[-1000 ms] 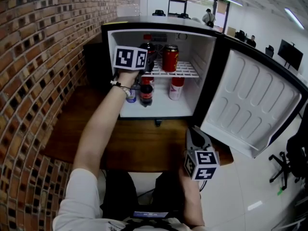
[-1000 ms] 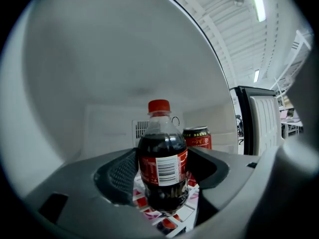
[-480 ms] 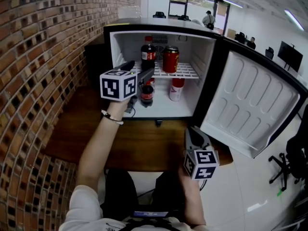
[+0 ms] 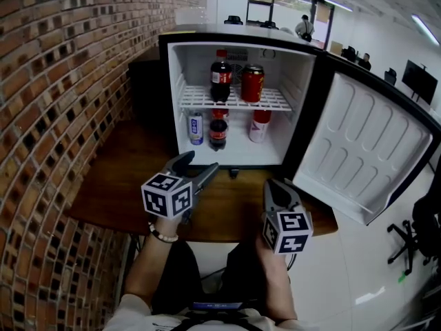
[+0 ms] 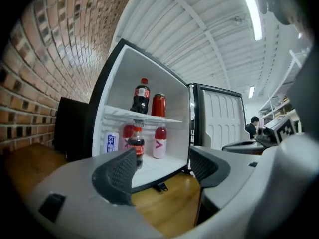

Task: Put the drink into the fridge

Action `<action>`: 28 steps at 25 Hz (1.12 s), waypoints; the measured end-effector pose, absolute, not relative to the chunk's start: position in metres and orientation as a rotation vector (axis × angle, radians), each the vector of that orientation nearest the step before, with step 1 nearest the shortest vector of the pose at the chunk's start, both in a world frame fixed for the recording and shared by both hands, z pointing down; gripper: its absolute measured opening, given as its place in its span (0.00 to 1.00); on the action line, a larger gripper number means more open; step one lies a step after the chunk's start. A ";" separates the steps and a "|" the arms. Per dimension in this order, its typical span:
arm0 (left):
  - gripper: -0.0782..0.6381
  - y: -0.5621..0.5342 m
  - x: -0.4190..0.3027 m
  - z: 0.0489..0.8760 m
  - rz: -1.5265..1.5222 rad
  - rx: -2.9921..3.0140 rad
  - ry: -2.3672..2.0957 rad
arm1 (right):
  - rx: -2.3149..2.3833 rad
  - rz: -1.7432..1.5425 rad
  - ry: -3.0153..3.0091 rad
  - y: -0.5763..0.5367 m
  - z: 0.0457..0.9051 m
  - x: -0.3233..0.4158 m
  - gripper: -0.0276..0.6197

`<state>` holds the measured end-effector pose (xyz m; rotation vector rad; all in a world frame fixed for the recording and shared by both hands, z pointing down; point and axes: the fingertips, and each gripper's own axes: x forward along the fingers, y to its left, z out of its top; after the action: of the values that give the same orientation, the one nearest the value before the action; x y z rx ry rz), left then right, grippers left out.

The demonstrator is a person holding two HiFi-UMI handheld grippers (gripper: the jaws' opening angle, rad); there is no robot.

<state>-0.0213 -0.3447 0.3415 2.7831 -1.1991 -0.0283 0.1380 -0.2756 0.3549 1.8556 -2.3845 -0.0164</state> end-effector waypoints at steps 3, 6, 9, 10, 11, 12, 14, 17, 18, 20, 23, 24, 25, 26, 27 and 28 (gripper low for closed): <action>0.58 -0.330 -0.028 0.372 -0.013 2.729 -1.220 | 1.848 -0.005 -2.386 -0.276 0.358 0.134 0.07; 0.58 -0.319 -0.039 0.395 0.040 2.705 -1.306 | 1.848 -0.002 -2.390 -0.275 0.360 0.132 0.07; 0.54 -0.315 -0.048 0.409 0.077 2.694 -1.384 | 1.851 0.003 -2.397 -0.274 0.360 0.130 0.07; 0.53 -0.314 -0.050 0.412 0.077 2.690 -1.398 | 1.852 0.003 -2.397 -0.273 0.361 0.130 0.07; 0.47 -0.313 -0.051 0.414 0.075 2.687 -1.410 | 1.852 0.004 -2.398 -0.273 0.362 0.129 0.07; 0.43 -0.311 -0.053 0.416 0.076 2.686 -1.421 | 1.850 0.007 -2.399 -0.272 0.363 0.129 0.07; 0.38 -0.309 -0.054 0.419 0.077 2.686 -1.437 | 1.845 0.013 -2.403 -0.271 0.364 0.128 0.07; 0.26 -0.306 -0.053 0.420 0.074 2.690 -1.438 | 1.847 0.009 -2.405 -0.270 0.363 0.129 0.07; 0.26 -0.306 -0.052 0.420 0.079 2.692 -1.444 | 1.849 0.009 -2.405 -0.270 0.362 0.129 0.07; 0.23 -0.306 -0.053 0.419 0.080 2.695 -1.461 | 1.852 0.009 -2.404 -0.270 0.362 0.129 0.07; 0.14 -0.305 -0.055 0.416 0.065 2.698 -1.472 | 1.854 0.009 -2.405 -0.269 0.361 0.129 0.07; 0.14 -0.305 -0.055 0.415 0.063 2.700 -1.475 | 1.855 0.009 -2.405 -0.269 0.361 0.129 0.07; 0.14 -0.305 -0.055 0.414 0.059 2.701 -1.477 | 1.856 0.008 -2.406 -0.269 0.361 0.129 0.07; 0.12 -0.304 -0.055 0.413 0.057 2.704 -1.478 | 1.857 0.008 -2.408 -0.269 0.361 0.129 0.07; 0.11 -0.304 -0.055 0.412 0.057 2.707 -1.477 | 1.857 0.010 -2.411 -0.269 0.360 0.129 0.07; 0.11 -0.305 -0.055 0.412 0.059 2.709 -1.477 | 1.856 0.012 -2.414 -0.269 0.360 0.129 0.07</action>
<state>-0.0553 -0.3046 0.4116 2.7086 -1.4766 0.0590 0.1285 -0.2692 0.3604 1.8561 -2.4141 0.0116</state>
